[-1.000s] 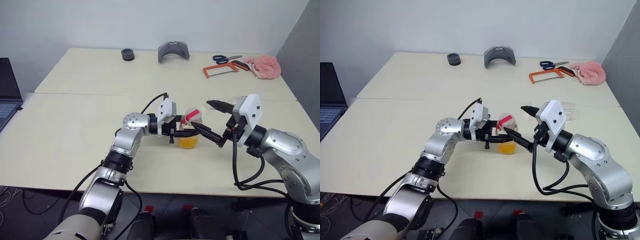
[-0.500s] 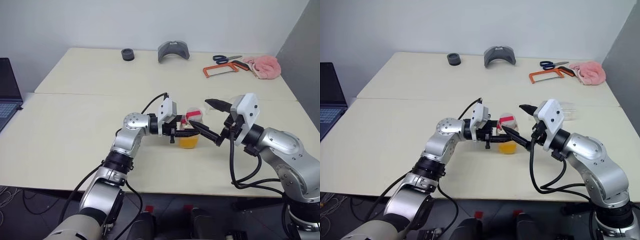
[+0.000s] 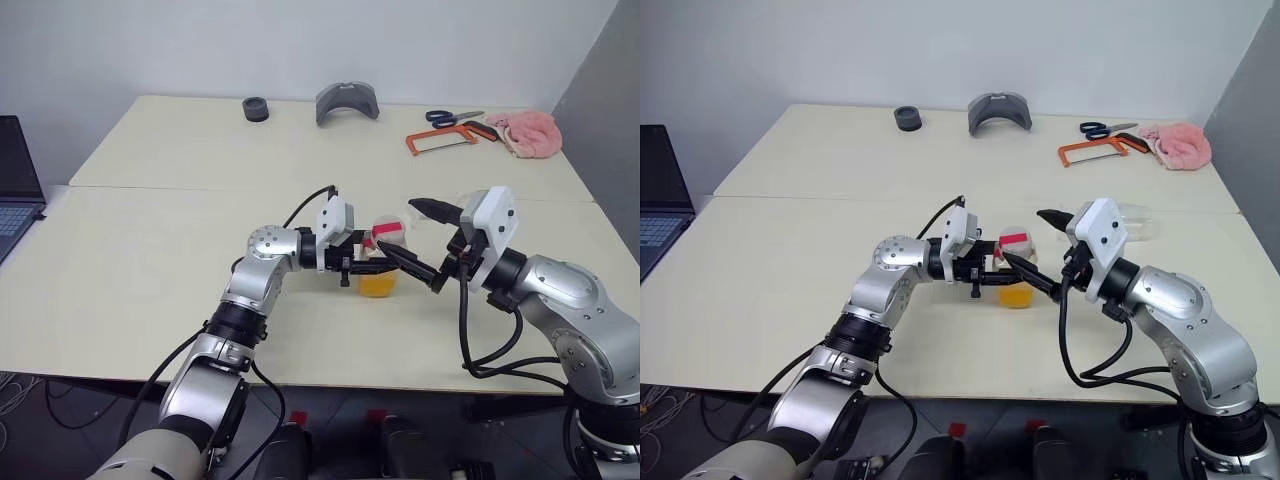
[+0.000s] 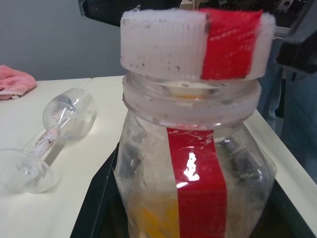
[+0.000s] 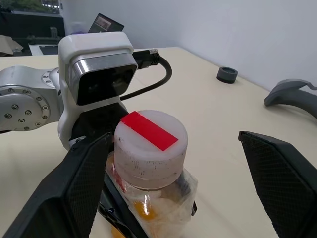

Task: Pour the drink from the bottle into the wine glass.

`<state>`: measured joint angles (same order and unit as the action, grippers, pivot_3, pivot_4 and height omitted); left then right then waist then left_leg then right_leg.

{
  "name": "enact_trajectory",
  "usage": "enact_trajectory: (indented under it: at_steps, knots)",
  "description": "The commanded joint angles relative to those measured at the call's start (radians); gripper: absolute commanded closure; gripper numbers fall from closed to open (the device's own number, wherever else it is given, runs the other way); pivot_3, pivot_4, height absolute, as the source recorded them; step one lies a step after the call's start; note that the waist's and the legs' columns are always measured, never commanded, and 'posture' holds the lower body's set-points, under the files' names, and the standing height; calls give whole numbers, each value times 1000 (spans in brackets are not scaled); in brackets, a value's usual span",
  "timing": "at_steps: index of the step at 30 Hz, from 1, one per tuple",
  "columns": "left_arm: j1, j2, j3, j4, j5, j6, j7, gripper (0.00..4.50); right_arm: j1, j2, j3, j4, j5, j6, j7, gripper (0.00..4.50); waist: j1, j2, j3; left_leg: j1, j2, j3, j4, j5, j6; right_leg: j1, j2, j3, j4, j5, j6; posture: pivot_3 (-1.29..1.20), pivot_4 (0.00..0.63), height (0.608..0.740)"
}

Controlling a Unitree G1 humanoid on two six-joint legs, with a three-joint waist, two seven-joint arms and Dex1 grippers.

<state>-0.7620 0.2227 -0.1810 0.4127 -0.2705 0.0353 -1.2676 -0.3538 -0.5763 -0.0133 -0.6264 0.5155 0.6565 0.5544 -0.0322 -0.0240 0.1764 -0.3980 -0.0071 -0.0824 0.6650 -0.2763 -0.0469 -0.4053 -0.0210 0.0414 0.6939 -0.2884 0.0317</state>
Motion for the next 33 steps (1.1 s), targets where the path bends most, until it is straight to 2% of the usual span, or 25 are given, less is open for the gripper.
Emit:
enact_trajectory:
  at_steps: [1,33]
  knots:
    - [-20,-4,12,-14,-11,-21,2,2805,-20,2,-5,-31,20,-3,7,128,0,0,0,0,0,0,0,0,0,0,0,0,0,0,0,0,150,740]
    - [-20,-2,12,-18,-16,-16,-3,2806,-54,2,-14,-12,120,59,15,128,0,0,0,0,0,0,0,0,0,0,0,0,0,0,0,0,150,740]
